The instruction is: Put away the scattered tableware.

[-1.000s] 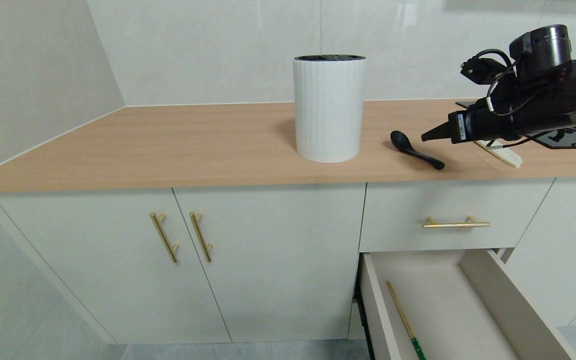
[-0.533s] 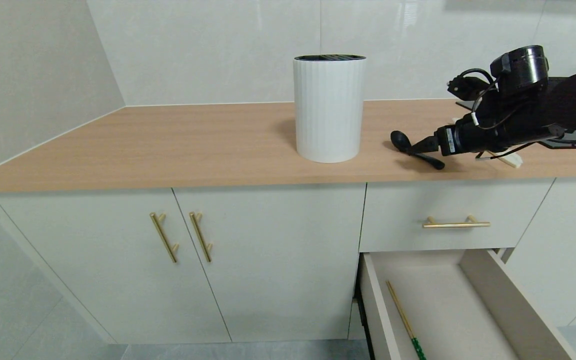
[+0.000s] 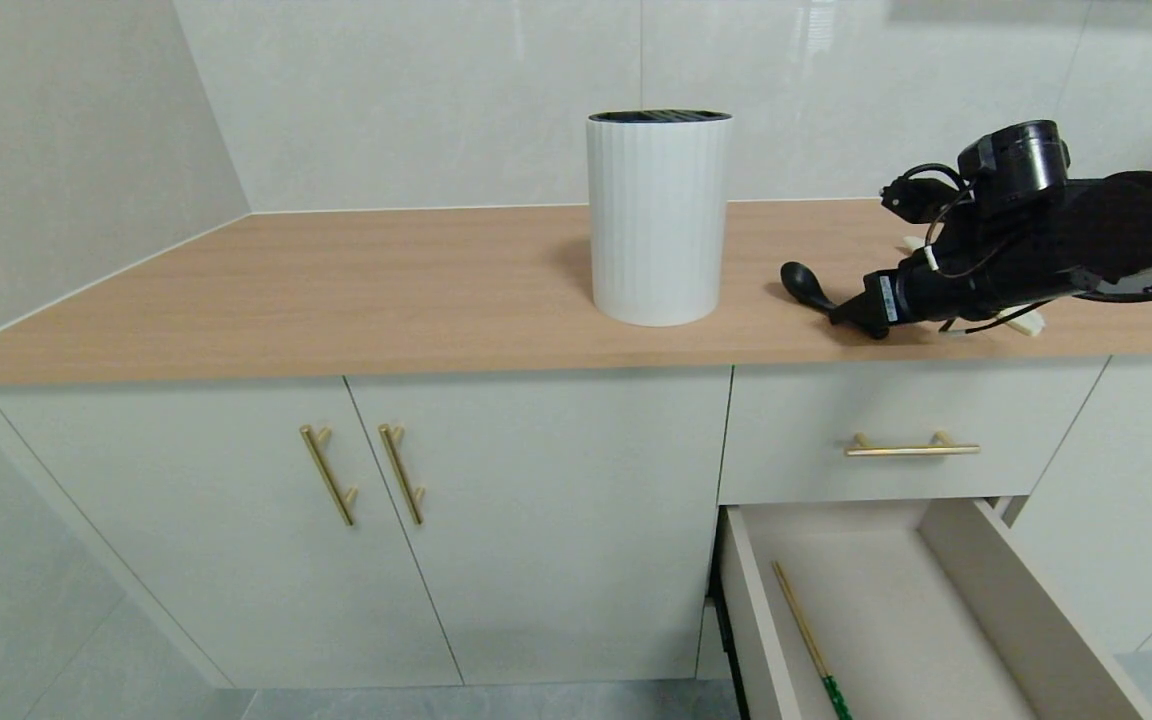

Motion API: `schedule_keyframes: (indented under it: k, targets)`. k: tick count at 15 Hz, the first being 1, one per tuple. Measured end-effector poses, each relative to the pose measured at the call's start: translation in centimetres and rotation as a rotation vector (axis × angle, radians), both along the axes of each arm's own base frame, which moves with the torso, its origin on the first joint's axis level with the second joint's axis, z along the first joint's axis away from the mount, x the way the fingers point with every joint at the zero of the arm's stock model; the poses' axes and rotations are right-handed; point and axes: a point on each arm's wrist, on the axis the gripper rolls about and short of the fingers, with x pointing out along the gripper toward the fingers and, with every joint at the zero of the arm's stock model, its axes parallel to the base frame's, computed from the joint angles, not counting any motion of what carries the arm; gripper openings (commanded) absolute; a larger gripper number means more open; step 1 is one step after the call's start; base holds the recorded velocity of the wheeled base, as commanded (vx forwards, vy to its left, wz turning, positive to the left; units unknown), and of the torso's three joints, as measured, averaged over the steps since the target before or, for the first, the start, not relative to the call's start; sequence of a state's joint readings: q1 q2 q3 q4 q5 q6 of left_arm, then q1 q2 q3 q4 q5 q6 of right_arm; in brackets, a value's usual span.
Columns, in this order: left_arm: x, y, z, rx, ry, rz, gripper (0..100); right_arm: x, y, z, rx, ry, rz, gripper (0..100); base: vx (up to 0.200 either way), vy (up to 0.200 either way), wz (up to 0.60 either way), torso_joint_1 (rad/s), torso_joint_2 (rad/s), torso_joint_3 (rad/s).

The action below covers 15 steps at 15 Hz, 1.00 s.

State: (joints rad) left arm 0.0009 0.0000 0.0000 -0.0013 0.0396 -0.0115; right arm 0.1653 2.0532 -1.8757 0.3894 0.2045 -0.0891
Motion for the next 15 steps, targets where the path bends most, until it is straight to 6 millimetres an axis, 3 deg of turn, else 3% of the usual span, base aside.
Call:
schedule_keyframes:
  k: [6,9,13,15]
  targets:
    - [0.0,0.0,0.0,0.000,0.000,0.000,100,-0.1,0.0,-0.3,0.000,0.011,0.002,0,0.000,0.000,0.00,0.000,0.00,0.000]
    - [0.0,0.0,0.0,0.000,0.000,0.000,100,-1.2,-0.2,1.0,-0.004,-0.002,-0.010,0,0.000,0.000,0.00,0.000,0.00,0.000]
    - [0.0,0.0,0.0,0.000,0.000,0.000,100,-6.8,-1.2,5.1,0.005,-0.049,-0.013,0,0.000,0.000,0.00,0.000,0.00,0.000]
    - [0.0,0.0,0.0,0.000,0.000,0.000,100,-10.5,-1.9,5.6,0.001,-0.025,-0.017,0,0.000,0.000,0.00,0.000,0.00,0.000]
